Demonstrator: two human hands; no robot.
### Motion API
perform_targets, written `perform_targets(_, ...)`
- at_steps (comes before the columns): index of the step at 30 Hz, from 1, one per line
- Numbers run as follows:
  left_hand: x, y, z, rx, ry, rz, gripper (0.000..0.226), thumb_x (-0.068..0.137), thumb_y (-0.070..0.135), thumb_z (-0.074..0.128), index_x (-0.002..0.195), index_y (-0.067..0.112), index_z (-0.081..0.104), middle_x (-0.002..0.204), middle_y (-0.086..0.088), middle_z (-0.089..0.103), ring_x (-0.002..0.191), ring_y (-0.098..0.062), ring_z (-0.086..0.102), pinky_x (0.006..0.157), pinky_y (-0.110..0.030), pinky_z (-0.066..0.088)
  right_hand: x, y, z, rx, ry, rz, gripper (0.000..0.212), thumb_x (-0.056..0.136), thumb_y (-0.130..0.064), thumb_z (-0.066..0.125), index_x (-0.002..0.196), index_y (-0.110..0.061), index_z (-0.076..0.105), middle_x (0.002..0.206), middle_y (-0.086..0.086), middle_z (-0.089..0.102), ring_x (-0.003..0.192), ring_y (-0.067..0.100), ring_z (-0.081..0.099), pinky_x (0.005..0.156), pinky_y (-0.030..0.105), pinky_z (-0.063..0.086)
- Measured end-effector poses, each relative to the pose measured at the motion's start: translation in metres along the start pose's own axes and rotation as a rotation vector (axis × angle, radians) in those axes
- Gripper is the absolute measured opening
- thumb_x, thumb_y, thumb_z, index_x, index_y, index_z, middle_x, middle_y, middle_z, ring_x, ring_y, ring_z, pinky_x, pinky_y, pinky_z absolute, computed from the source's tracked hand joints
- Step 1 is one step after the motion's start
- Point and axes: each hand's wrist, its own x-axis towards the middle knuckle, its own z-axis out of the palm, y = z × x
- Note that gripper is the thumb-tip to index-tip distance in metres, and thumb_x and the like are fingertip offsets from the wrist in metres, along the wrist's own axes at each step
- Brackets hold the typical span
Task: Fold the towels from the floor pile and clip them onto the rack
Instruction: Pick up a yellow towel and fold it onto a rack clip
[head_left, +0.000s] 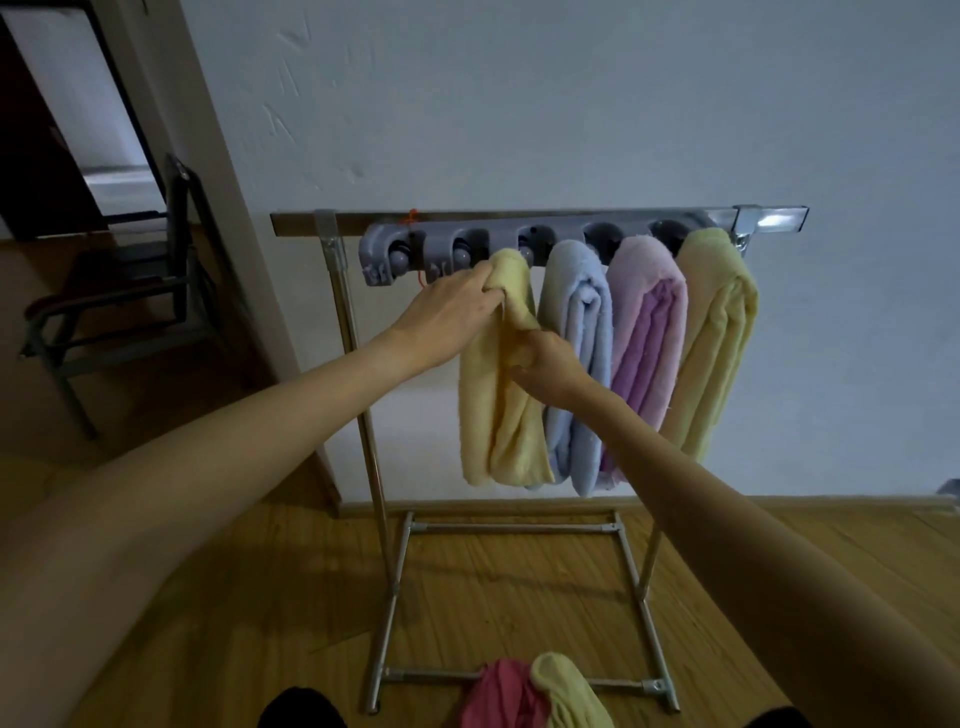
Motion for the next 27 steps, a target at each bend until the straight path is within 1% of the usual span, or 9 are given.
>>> perform_targets(6, -0.012, -0.004, 0.022, -0.139, 0.148, -0.017, 0.025, 0.094, 0.018, 0.042, 0.106, 0.006, 0.060, 0.107, -0.015, 0.052, 0.083, -0.029, 0.056, 0.061, -0.038, 0.050, -0.006, 0.010, 0.008, 0.037, 0.035, -0.069, 0.013, 0.084, -0.004, 0.059, 0.085, -0.007, 0.047, 0.088, 0.011, 0.046, 0.077, 0.022, 0.044, 0.059, 0.021, 0.024)
perform_targets(9, -0.037, 0.008, 0.044, -0.345, 0.335, -0.110, 0.022, 0.094, 0.024, 0.050, 0.110, 0.009, 0.050, 0.099, -0.010, 0.054, 0.069, -0.018, 0.054, 0.053, -0.025, 0.041, -0.018, 0.010, 0.012, 0.086, 0.180, -0.176, 0.003, 0.082, 0.007, 0.056, 0.084, 0.008, 0.059, 0.085, 0.023, 0.056, 0.075, 0.034, 0.053, 0.059, 0.024, 0.029)
perform_targets(11, -0.058, 0.024, 0.067, -0.546, 0.381, -0.302, 0.034, 0.088, 0.031, 0.061, 0.106, 0.009, 0.041, 0.091, -0.006, 0.054, 0.067, -0.014, 0.055, 0.053, -0.025, 0.044, -0.024, 0.013, 0.023, 0.089, 0.296, -0.224, 0.014, 0.083, 0.008, 0.057, 0.094, 0.015, 0.061, 0.093, 0.029, 0.061, 0.084, 0.041, 0.059, 0.068, 0.029, 0.039)
perform_targets(14, -0.075, 0.044, 0.104, -0.693, 0.215, -0.559, 0.057, 0.079, 0.043, 0.070, 0.112, 0.007, 0.039, 0.103, -0.006, 0.053, 0.083, -0.017, 0.058, 0.063, -0.034, 0.051, -0.027, 0.017, 0.041, 0.094, 0.335, -0.139, 0.030, 0.093, -0.013, 0.056, 0.121, -0.002, 0.054, 0.122, 0.020, 0.054, 0.104, 0.035, 0.058, 0.084, 0.035, 0.046)
perform_targets(16, -0.078, 0.051, 0.126, -0.722, 0.031, -0.645, 0.066, 0.076, 0.047, 0.071, 0.119, 0.008, 0.041, 0.112, -0.007, 0.053, 0.093, -0.022, 0.058, 0.071, -0.038, 0.052, -0.024, 0.020, 0.053, 0.098, 0.357, -0.062, 0.033, 0.095, -0.022, 0.052, 0.125, -0.009, 0.049, 0.132, 0.015, 0.047, 0.103, 0.034, 0.058, 0.083, 0.043, 0.050)
perform_targets(20, -0.080, 0.058, 0.158, -0.815, -0.167, -0.711, 0.045, 0.078, 0.050, 0.065, 0.105, 0.016, 0.058, 0.096, -0.002, 0.067, 0.084, -0.021, 0.064, 0.064, -0.031, 0.051, -0.015, 0.025, 0.072, 0.107, 0.436, -0.013, 0.044, 0.094, -0.018, 0.052, 0.135, -0.016, 0.036, 0.138, 0.016, 0.038, 0.113, 0.036, 0.051, 0.089, 0.050, 0.049)
perform_targets(22, -0.083, 0.062, 0.169, -0.870, -0.194, -0.752, 0.026, 0.085, 0.042, 0.060, 0.092, 0.018, 0.063, 0.083, 0.002, 0.067, 0.078, -0.021, 0.066, 0.058, -0.023, 0.045, -0.015, 0.029, 0.079, 0.154, 0.433, -0.051, 0.055, 0.094, -0.015, 0.054, 0.143, -0.022, 0.029, 0.140, 0.018, 0.034, 0.117, 0.035, 0.047, 0.092, 0.042, 0.046)
perform_targets(25, -0.094, 0.059, 0.180, -0.841, -0.142, -0.800, 0.022, 0.091, 0.034, 0.056, 0.090, 0.013, 0.064, 0.079, 0.001, 0.064, 0.074, -0.020, 0.064, 0.059, -0.021, 0.042, -0.018, 0.036, 0.092, 0.229, 0.477, -0.123, 0.068, 0.091, -0.011, 0.061, 0.142, -0.027, 0.018, 0.139, 0.020, 0.033, 0.124, 0.030, 0.041, 0.099, 0.027, 0.036)
perform_targets(27, -0.103, 0.052, 0.187, -0.778, -0.100, -0.815, 0.023, 0.093, 0.028, 0.056, 0.096, 0.007, 0.064, 0.084, -0.005, 0.067, 0.076, -0.022, 0.064, 0.062, -0.027, 0.047, -0.018, 0.042, 0.103, 0.317, 0.489, -0.039, 0.069, 0.088, -0.011, 0.065, 0.142, -0.012, 0.022, 0.137, 0.019, 0.036, 0.123, 0.030, 0.046, 0.104, 0.032, 0.040)
